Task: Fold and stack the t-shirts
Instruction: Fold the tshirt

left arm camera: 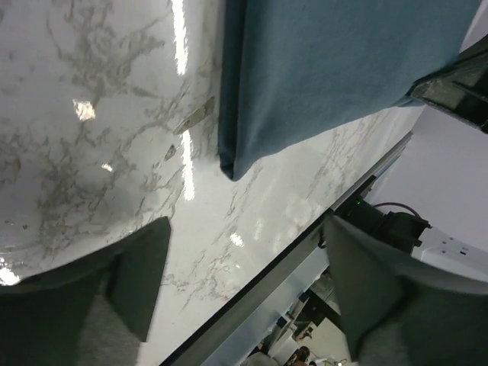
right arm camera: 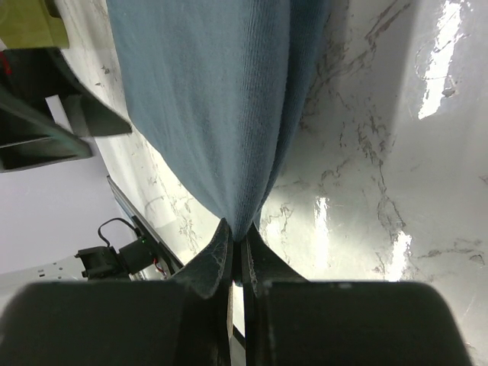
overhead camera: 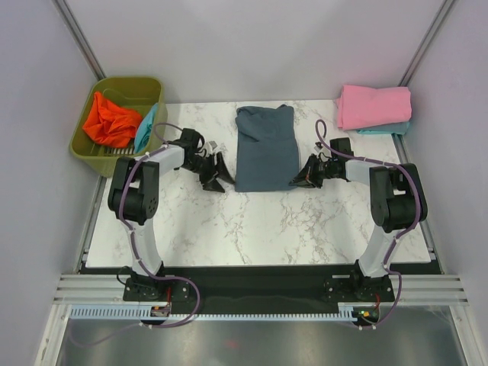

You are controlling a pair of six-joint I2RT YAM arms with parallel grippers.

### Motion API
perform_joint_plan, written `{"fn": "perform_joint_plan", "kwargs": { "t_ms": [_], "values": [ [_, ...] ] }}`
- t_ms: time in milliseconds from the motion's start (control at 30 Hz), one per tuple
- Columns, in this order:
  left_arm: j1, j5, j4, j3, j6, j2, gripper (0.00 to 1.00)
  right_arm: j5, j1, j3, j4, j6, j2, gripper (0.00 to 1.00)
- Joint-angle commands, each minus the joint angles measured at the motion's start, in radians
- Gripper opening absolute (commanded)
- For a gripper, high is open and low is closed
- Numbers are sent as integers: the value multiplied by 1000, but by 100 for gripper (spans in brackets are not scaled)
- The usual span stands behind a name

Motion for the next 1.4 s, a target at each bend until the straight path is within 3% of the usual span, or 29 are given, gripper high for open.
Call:
{"fn": "perform_joint_plan", "kwargs": {
  "t_ms": [0,433,533,567,600,633,733,900,967,1000,1067,1100,1167,1367],
  "values": [
    [1,62,69,101,11,5,99,2,-4,7,-4,-17,-15,0],
    [4,32,100,110,-44,-55,98,13,-2,8,-11,-20,-24,0],
    [-13,-59,89,229,15,-141,93,24,-4,5,-8,-23,-35,0],
    [-33,-95,78,324,103,-158,91,28,-2,2,-9,-23,-38,0],
    [-41,-133,70,364,147,-171,61,30,-4,-2,-9,-25,-43,0],
    [-44,-136,64,397,182,-182,3,30,-4,-7,-8,-25,-44,0],
    [-44,-130,21,469,209,-181,2,28,-4,-9,-8,-23,-37,0],
    [-45,-113,21,397,175,-195,2,24,-2,11,-9,-22,-23,0],
    [-45,-116,20,354,158,-199,2,24,-2,19,-9,-23,-21,0],
    [-45,-107,21,339,146,-198,9,25,-2,16,-8,-22,-23,0],
    [-35,-63,32,267,40,-190,90,27,-4,11,-9,-23,-26,0],
    [-23,-5,61,232,-3,-187,99,28,-2,8,-8,-22,-29,0],
    [0,60,148,105,-98,-188,99,30,-2,-2,-6,-22,-31,0],
    [2,60,149,-55,-98,-139,99,34,-2,-15,-6,-25,-32,0]
  ]
}}
